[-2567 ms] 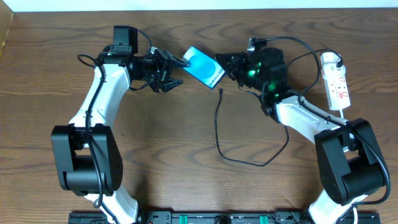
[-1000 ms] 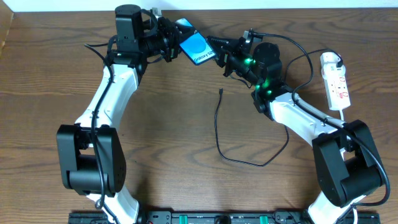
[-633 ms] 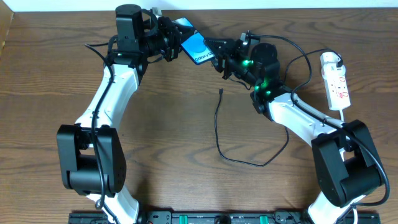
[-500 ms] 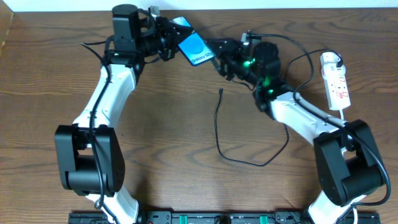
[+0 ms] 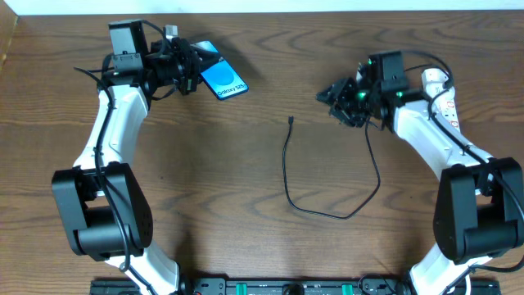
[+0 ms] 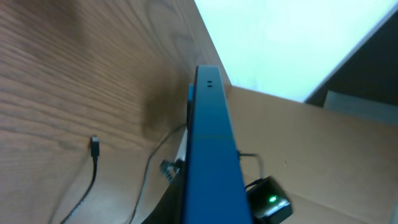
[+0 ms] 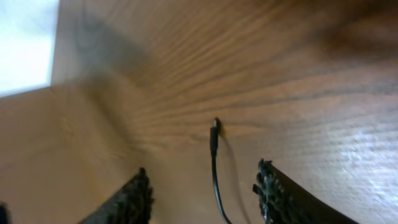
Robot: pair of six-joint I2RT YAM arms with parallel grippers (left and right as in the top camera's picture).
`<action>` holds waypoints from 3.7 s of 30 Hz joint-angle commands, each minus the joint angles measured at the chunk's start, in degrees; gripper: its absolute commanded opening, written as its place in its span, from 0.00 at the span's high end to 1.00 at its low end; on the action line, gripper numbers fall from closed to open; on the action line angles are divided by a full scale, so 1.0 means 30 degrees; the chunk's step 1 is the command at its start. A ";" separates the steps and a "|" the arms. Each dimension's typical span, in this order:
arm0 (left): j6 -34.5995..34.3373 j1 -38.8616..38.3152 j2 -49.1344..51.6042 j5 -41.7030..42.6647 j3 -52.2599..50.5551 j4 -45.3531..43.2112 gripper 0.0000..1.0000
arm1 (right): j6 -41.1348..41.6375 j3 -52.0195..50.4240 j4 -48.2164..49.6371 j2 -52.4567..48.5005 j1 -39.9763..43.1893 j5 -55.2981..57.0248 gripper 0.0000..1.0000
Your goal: Plug charger to phone and switch on socket
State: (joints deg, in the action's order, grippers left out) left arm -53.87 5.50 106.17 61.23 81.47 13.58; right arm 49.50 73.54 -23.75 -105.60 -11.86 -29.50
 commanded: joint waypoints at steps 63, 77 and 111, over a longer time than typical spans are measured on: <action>-0.6572 -0.0015 -0.0459 0.6382 0.0299 -1.4185 0.93 | -1.4112 0.5690 -0.5741 -0.0386 -0.3876 -1.2560 0.99; -0.8794 -0.0015 -0.0459 0.5945 0.0299 -1.6706 0.93 | -0.9770 0.5697 0.0750 -0.0386 -0.4918 -1.3078 0.99; -1.2007 0.0000 -0.0459 0.4153 0.0299 -2.1296 0.92 | -0.3366 0.5690 0.7730 -0.0386 -0.4415 -1.4863 0.99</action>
State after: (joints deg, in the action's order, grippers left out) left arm -89.41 5.48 106.17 73.56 81.32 -49.54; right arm 38.83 90.21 -0.91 -107.20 -25.21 -73.32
